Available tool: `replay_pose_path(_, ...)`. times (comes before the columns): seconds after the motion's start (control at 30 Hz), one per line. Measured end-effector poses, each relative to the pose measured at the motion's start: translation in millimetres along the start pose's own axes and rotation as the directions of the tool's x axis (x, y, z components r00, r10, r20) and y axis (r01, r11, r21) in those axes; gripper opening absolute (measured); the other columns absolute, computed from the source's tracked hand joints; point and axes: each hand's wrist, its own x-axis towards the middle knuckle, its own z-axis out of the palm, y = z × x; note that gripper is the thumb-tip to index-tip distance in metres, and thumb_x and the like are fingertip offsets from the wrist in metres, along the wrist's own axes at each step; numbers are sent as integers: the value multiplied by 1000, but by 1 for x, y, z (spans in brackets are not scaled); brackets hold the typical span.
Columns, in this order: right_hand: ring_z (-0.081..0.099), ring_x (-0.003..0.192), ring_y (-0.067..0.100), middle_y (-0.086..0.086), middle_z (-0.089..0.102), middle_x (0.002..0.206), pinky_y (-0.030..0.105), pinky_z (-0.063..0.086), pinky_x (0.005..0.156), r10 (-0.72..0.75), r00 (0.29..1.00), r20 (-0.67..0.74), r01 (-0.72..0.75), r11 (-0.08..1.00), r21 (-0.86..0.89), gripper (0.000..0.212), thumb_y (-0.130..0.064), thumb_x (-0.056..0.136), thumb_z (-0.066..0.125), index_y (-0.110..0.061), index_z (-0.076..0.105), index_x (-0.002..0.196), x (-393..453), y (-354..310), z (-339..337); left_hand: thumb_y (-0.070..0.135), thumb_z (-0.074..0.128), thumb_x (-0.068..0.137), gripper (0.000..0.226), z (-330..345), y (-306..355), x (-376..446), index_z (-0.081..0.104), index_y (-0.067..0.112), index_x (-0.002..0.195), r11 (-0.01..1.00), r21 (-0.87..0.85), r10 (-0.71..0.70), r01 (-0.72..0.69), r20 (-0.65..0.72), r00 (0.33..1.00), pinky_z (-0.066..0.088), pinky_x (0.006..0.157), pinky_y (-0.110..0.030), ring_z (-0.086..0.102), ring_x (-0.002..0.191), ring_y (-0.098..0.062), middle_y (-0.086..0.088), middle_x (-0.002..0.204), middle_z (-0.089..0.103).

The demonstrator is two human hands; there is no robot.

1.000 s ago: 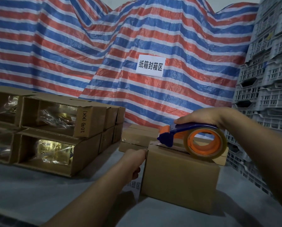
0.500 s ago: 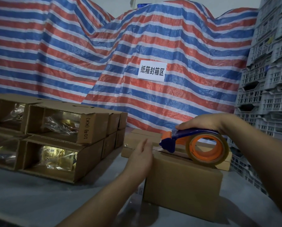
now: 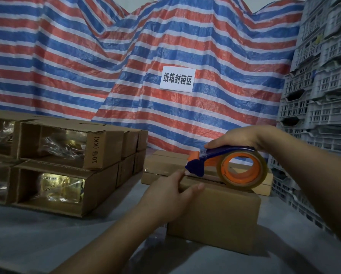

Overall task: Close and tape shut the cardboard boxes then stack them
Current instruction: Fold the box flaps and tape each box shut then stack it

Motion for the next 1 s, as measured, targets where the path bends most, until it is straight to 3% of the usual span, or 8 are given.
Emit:
replay_pose_path(0.3,61,56,8,-2,68,70,17,51,57,59,998,28,-57,995,-82,46,-57,99,48,-15,67,104,-9,17,-18,86,31,80,75,4,-1,2,33,44,142,989,148,18,-17,-10,1000,45,72,-26,51,91,-5,9,120,62)
replay_pose_path(0.43,62,56,11,2,68,72,22,52,56,130,990,50,-129,991,-15,42,-59,91,56,-20,71,101,-34,61,-40,84,33,80,76,6,-4,5,36,42,143,988,148,38,-32,-37,999,46,77,-28,57,104,-10,7,125,61)
replay_pose_path(0.57,60,58,16,7,68,77,26,51,60,196,981,-15,-196,980,-19,74,-72,70,66,-10,67,110,-43,103,-39,85,33,79,81,3,-3,5,36,39,146,984,167,61,-55,-37,997,46,79,-27,55,103,-8,7,130,60)
replay_pose_path(0.67,62,57,16,7,70,76,25,52,61,199,977,-77,-201,979,-26,85,-78,60,68,-8,69,108,-41,112,-33,85,34,79,76,-7,3,6,46,36,137,975,210,69,-71,16,997,51,80,-27,55,95,-3,9,120,62)
replay_pose_path(0.77,66,63,15,5,73,78,29,54,70,168,980,-105,-171,985,-22,79,-77,61,66,-12,68,106,-41,114,-31,89,28,76,71,-19,18,13,56,34,110,909,398,96,-121,83,992,51,72,-28,56,86,-5,11,102,62)
replay_pose_path(0.83,67,62,14,3,73,76,28,54,68,151,983,-103,-152,988,-4,73,-74,63,65,-14,66,105,-42,114,-29,90,26,77,67,-20,34,20,56,35,101,840,517,124,-163,109,986,48,74,-28,56,90,-8,8,104,61)
replay_pose_path(0.93,67,58,12,-1,73,71,25,53,63,145,985,-97,-143,989,29,63,-70,70,64,-16,66,101,-44,115,-28,89,25,79,83,-8,54,29,55,25,124,760,601,182,-248,169,969,43,96,-40,53,116,-20,-3,129,57)
replay_pose_path(1.0,66,59,12,0,73,72,25,54,65,130,988,-81,-130,992,10,52,-71,74,61,-24,73,91,-44,116,-27,85,30,82,76,5,60,29,53,26,124,803,518,200,-294,231,952,44,91,-38,54,113,-17,-2,128,57)
